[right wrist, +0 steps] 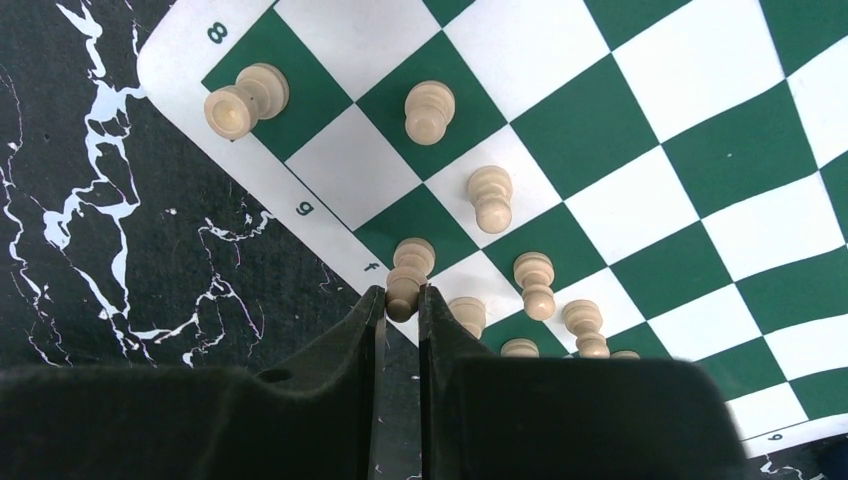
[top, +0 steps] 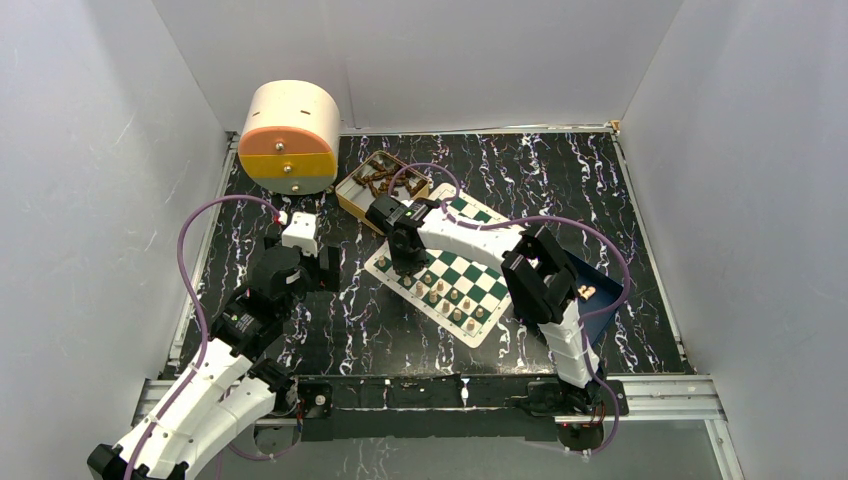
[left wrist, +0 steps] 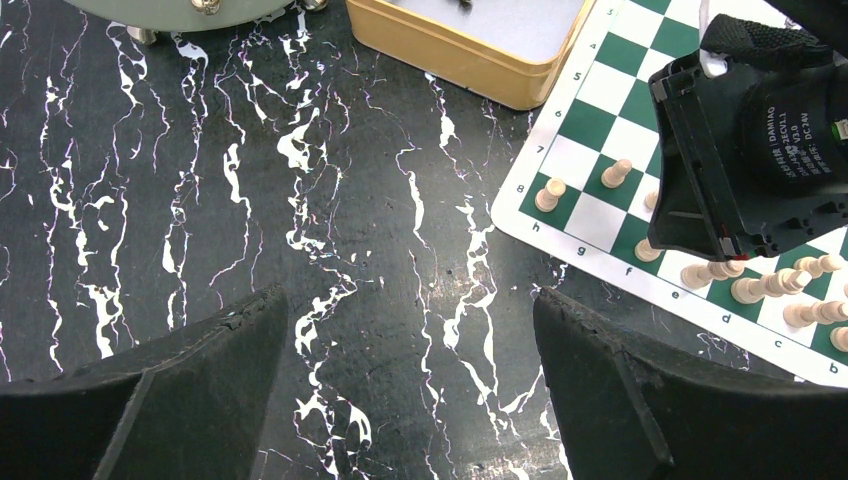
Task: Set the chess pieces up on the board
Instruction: Place the chess piece on the chessboard.
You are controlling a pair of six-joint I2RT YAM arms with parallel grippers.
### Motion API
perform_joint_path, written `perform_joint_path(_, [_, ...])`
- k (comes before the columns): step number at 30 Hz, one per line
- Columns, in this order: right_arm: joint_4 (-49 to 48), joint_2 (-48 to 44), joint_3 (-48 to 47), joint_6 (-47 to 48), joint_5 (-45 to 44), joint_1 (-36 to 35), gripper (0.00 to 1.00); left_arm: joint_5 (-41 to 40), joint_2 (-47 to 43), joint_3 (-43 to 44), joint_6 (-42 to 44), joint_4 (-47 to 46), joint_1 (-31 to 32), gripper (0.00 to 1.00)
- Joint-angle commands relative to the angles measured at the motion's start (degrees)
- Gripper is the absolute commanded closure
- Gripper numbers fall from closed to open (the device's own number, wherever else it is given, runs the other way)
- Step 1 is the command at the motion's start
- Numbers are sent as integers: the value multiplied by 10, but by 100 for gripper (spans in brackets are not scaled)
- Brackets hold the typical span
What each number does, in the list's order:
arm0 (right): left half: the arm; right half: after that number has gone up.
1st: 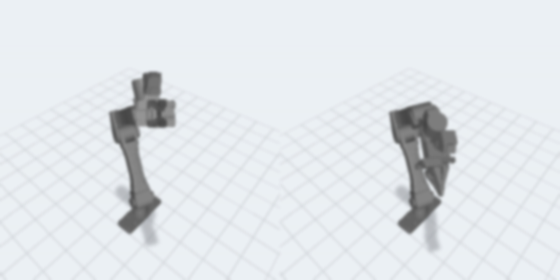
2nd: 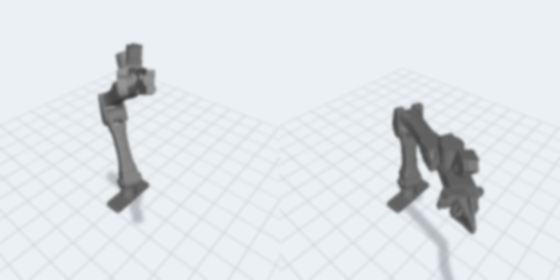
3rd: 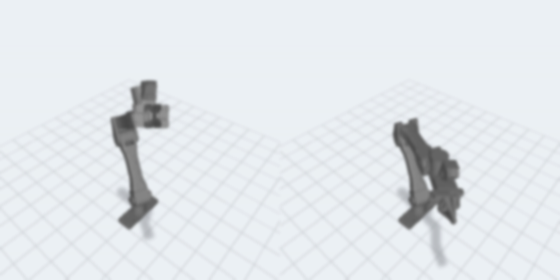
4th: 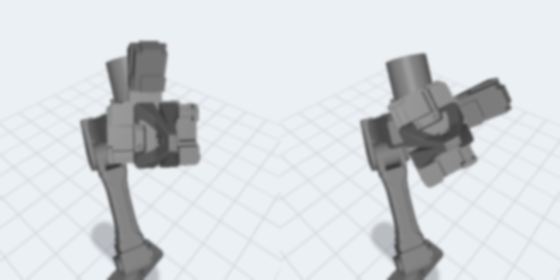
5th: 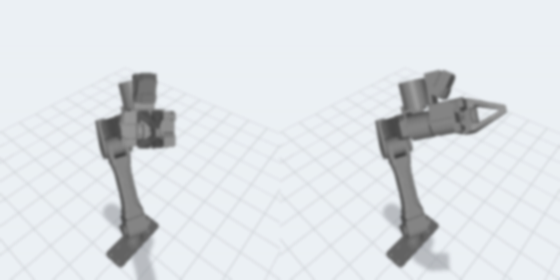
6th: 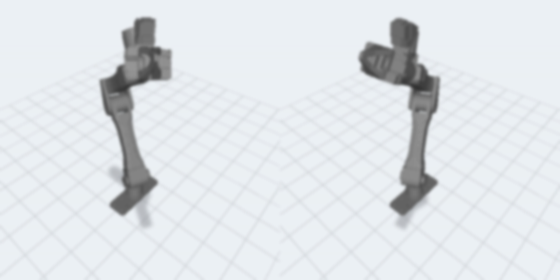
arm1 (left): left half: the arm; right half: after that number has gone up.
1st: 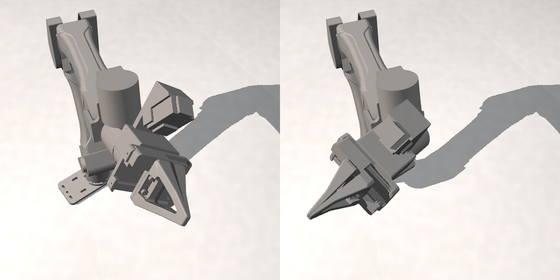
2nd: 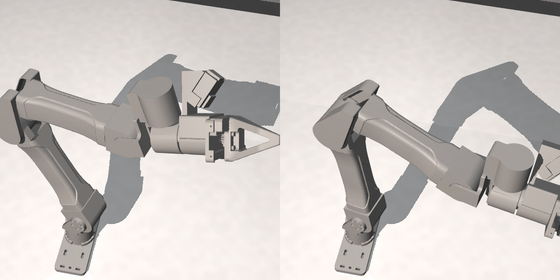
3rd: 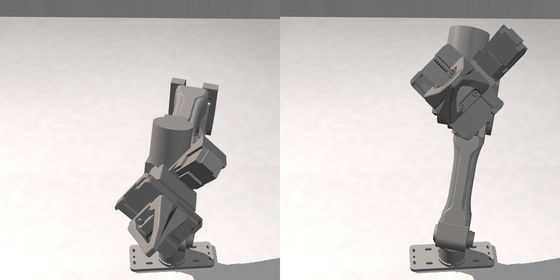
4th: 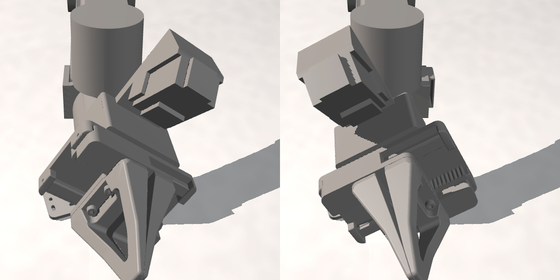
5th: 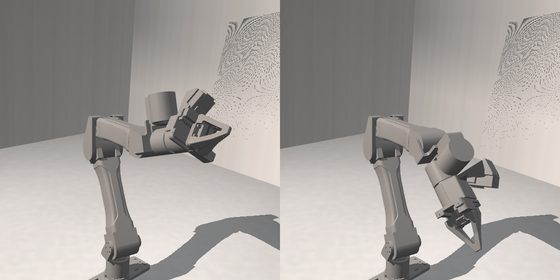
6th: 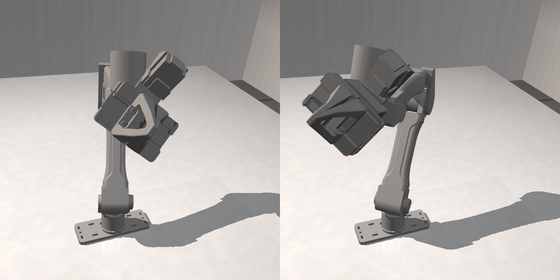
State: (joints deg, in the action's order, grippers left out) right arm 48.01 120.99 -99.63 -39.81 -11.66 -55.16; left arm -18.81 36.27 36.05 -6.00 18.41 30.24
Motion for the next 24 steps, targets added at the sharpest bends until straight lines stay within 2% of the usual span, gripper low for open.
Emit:
perform_joint_path(1, [-17, 1, 1, -5, -5, 1, 79, -4, -6, 19, 0, 0, 3, 11])
perform_joint_path(12, [-5, -11, -5, -14, -12, 1, 64, -4, -5, 19, 0, 0, 3, 10])
perform_joint_path(24, [19, -57, -13, -13, -26, 8, 53, 5, 1, 17, -4, -4, 3, 9])
